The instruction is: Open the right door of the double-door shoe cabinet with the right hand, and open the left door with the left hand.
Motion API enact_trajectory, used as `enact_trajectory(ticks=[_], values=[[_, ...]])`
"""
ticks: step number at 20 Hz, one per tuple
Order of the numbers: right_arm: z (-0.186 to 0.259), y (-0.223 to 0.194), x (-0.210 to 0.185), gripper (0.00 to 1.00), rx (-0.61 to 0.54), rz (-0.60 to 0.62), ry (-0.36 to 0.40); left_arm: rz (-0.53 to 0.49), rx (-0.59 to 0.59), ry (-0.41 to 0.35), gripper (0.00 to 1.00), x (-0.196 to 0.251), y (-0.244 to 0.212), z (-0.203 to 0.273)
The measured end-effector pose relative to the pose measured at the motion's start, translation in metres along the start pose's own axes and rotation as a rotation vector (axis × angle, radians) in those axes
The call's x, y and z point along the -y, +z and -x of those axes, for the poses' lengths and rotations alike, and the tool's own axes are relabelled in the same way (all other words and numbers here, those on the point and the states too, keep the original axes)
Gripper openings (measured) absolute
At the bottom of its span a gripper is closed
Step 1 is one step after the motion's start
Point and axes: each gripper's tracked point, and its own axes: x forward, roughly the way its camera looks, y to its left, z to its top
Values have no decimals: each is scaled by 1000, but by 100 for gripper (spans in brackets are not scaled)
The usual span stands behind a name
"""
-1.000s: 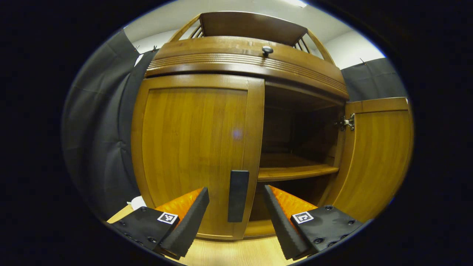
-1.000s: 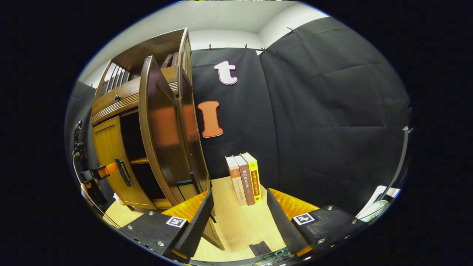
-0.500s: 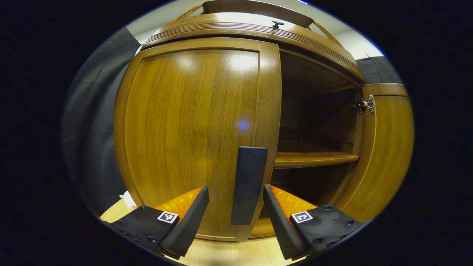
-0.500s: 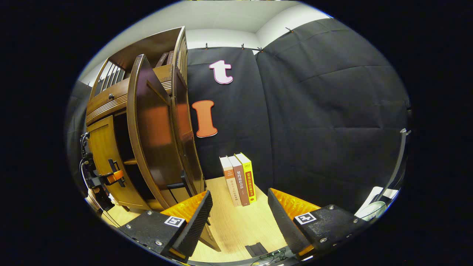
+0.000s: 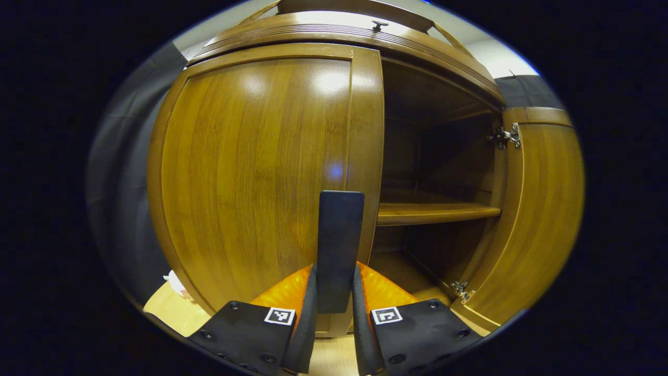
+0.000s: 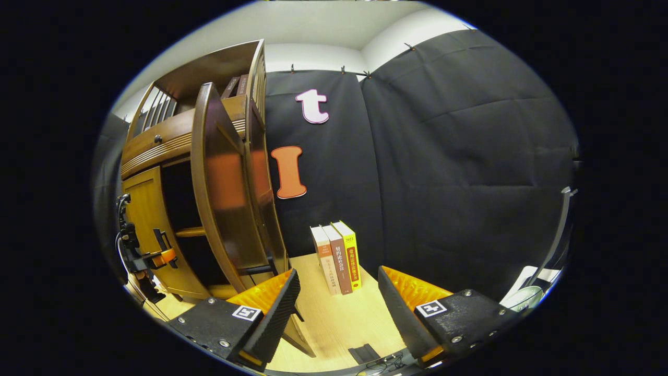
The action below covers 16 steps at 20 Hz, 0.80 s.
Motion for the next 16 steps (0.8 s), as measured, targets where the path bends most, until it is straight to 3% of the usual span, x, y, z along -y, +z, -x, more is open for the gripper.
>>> enact_trajectory(ticks=[4, 16], values=[[13, 6, -10, 92, 22, 10, -6, 21, 11, -39, 34, 0, 1, 24], [45, 12, -65, 92, 67, 63, 21, 31, 7, -127, 34, -24, -7, 118]])
